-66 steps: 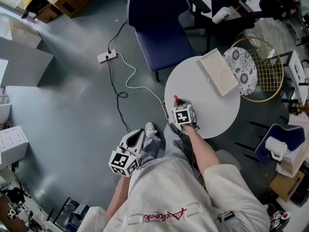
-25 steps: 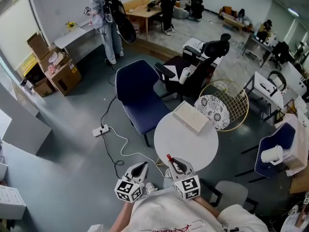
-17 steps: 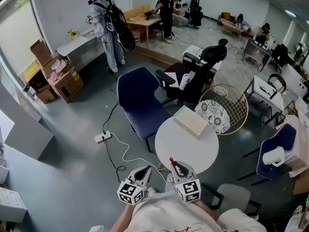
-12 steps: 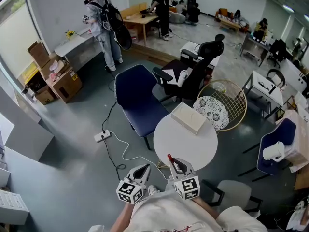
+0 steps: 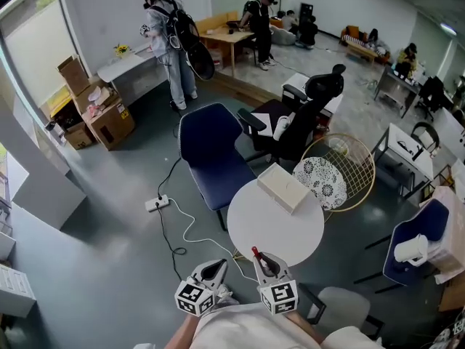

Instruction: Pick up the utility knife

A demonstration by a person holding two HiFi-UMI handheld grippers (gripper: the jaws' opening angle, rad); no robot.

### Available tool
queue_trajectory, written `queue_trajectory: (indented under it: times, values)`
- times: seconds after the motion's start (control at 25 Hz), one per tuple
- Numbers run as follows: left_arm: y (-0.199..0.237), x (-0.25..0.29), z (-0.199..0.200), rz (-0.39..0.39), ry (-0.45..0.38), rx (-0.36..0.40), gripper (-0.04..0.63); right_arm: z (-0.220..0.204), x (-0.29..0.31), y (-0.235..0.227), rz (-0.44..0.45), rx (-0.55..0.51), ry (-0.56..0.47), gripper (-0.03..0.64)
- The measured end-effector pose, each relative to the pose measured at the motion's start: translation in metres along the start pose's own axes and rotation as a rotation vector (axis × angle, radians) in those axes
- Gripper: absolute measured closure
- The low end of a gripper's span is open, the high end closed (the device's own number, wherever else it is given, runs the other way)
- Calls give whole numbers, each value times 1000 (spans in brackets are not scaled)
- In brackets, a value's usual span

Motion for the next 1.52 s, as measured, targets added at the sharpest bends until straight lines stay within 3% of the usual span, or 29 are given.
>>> queue_trajectory:
  times: [0.6, 1.0, 1.52]
  values:
    - [-69, -31, -30, 105, -30, -6, 583, -32, -70, 0, 73, -15, 5, 551]
    - [-124, -55, -73, 104, -23, -35, 583, -59, -123, 25, 105, -26, 13, 551]
    - [-151, -73, -83, 105, -63, -3, 583, -71, -157, 47, 124, -48, -17, 552]
Point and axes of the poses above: the fingertips, and each gripper's own axes: x forward along the fingers, y to its left, z out of its top, the point moved 4 cm from there along -x, backward along the fingers, and after that the axes turned 1 degree about -y, right-handed, at the moved point
